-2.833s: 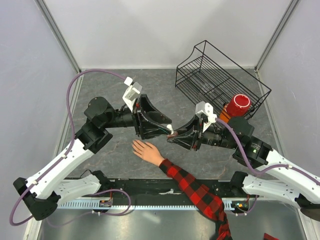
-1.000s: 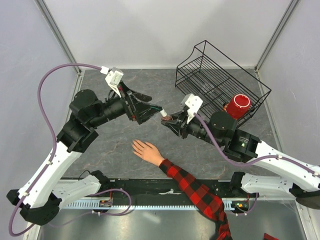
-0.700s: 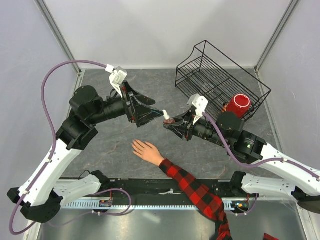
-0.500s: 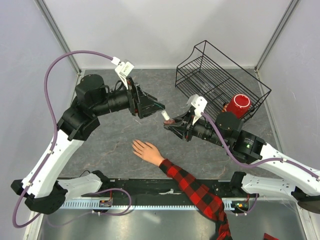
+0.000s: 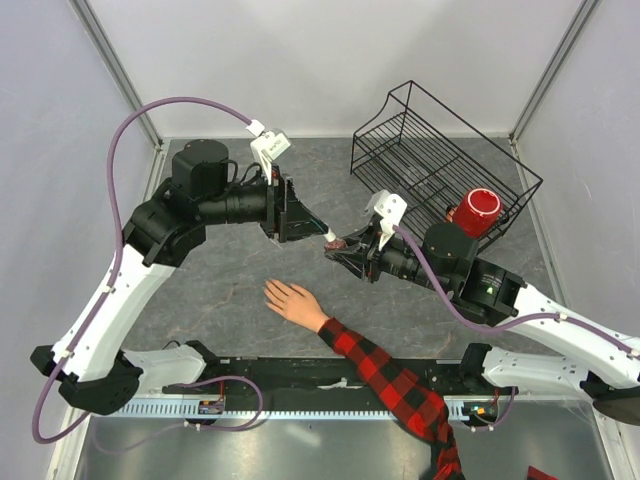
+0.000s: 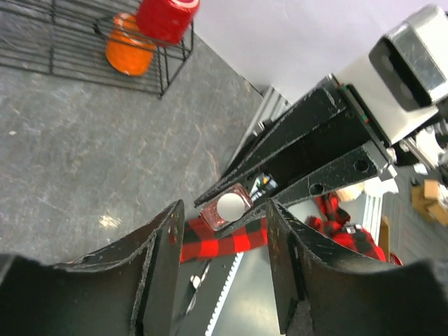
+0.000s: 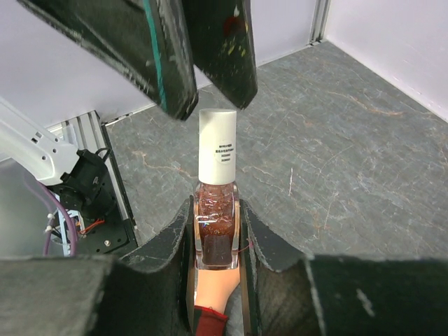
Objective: Paint the nails
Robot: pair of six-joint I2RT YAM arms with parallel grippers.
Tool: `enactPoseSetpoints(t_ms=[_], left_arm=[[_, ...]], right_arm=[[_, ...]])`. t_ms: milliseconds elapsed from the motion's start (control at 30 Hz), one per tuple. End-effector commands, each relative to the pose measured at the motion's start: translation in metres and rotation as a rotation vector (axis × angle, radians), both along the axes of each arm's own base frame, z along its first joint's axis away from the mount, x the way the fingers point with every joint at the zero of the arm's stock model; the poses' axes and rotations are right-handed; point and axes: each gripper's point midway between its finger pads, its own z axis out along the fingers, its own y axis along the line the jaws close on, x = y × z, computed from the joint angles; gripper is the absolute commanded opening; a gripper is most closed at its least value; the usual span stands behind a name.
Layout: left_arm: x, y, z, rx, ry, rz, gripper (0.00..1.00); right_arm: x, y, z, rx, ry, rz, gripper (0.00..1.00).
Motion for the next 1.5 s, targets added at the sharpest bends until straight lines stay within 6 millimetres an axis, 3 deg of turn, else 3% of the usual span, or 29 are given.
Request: enactPoseSetpoints(t_ms=[0,233,567,900,1133,1233,1333,1467], left_arm=[[-0.012,-0.003,0.006,-0.004,-0.037,-0.101,0.56],[-0.011,-0.006,0.003,-0.003,-0.031,-0.126,0.61],[-0.008,-0.008,-0.006,0.021,-0.012,-0.129,0.46],[-0.005,-0.005,-0.01,0.051,-0.024,-0.114,0.41],[-0.001,-0.004,-0.009,0.063,-0.038,-0.091,0.28],[0.001,-0.002,-0.005,0.061,-0.052,-0.077,0.07],[0.005,-0.001,-0.004,0.067,-0.066,-0.053,0.02],[0.007,0.002,-0.003,0.071,-0.076,-0.03,0.02]], right_arm=[[0.002,0.002,0.013,0.031,-0.029,0.005,0.0],[0.001,0.004,0.009,0.022,-0.027,0.014,0.0],[0.003,0.005,0.009,0.02,-0.031,0.013,0.0],[0.004,0.007,0.007,0.016,-0.026,0.014,0.0],[0.004,0.009,0.006,0.012,-0.022,0.02,0.0],[0.004,0.01,0.006,0.01,-0.024,0.02,0.0],[0.005,0.01,0.003,0.002,-0.022,0.016,0.0],[0.006,0.01,0.0,-0.002,-0.021,0.011,0.0]])
